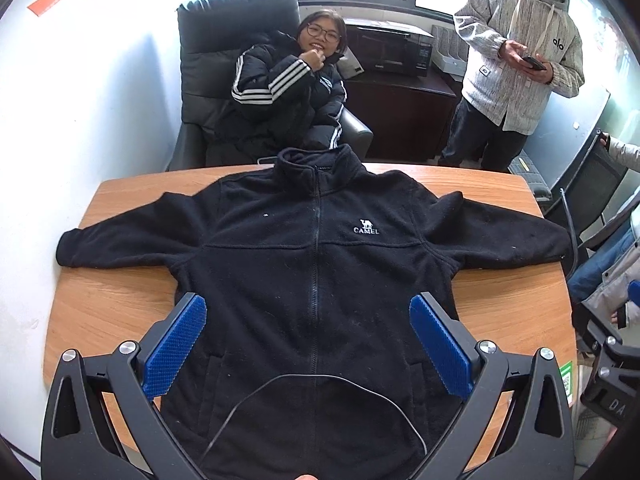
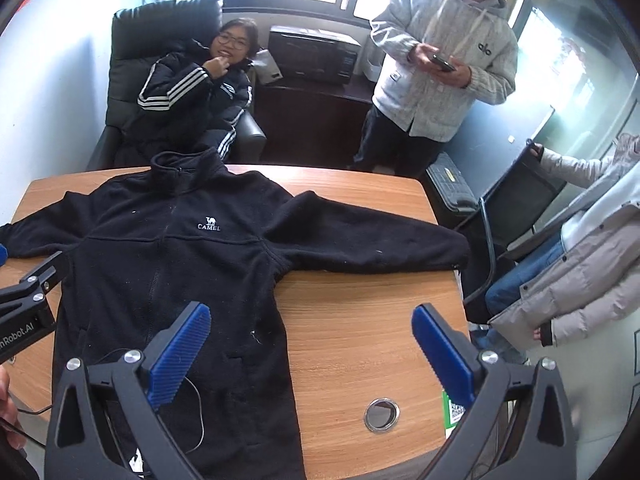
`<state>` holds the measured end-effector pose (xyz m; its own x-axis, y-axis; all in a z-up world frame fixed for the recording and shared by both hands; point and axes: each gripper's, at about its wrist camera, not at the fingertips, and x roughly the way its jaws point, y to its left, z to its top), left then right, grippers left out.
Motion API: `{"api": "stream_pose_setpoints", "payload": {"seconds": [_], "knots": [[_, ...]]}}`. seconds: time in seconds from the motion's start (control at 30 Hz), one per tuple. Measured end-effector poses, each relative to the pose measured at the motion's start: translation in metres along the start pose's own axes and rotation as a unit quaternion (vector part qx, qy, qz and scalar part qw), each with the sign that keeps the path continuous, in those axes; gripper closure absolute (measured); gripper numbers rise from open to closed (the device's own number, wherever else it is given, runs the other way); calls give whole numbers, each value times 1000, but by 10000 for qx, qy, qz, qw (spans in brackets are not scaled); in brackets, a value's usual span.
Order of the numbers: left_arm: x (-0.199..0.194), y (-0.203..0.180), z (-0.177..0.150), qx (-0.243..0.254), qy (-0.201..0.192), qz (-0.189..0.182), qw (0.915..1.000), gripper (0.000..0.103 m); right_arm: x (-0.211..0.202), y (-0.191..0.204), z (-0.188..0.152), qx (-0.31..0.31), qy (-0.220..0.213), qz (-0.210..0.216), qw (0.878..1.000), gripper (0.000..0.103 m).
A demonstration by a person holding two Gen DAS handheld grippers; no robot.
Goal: Fold clothes
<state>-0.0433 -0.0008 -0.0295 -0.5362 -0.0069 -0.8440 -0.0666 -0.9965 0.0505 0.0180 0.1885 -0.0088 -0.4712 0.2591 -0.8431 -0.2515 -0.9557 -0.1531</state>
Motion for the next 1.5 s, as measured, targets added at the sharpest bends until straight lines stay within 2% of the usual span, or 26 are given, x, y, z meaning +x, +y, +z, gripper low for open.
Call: {"api": "stream_pose_setpoints", "payload": {"seconds": [0.13,0.3,0.53,0.83,1.5], "knots": [[-7,0,-1,-16,-96,-20,10000,0,0,3,2,-80,-133,206,9997,0],[-13,14,-4,-270,-124,265,9992,0,1,13,11,-229,-218,547,9980,0],[-7,14,-14,-181,69,470,9987,0,12,21,11,-340,-47,656,9973,0],[-10,10,-13,-165,41,355,9992,0,11,14,7,-308,36,521,9982,0],[0,-14,-1,195,57,93,9997,0,15,-3,5,-61,191,220,9996,0]]}}
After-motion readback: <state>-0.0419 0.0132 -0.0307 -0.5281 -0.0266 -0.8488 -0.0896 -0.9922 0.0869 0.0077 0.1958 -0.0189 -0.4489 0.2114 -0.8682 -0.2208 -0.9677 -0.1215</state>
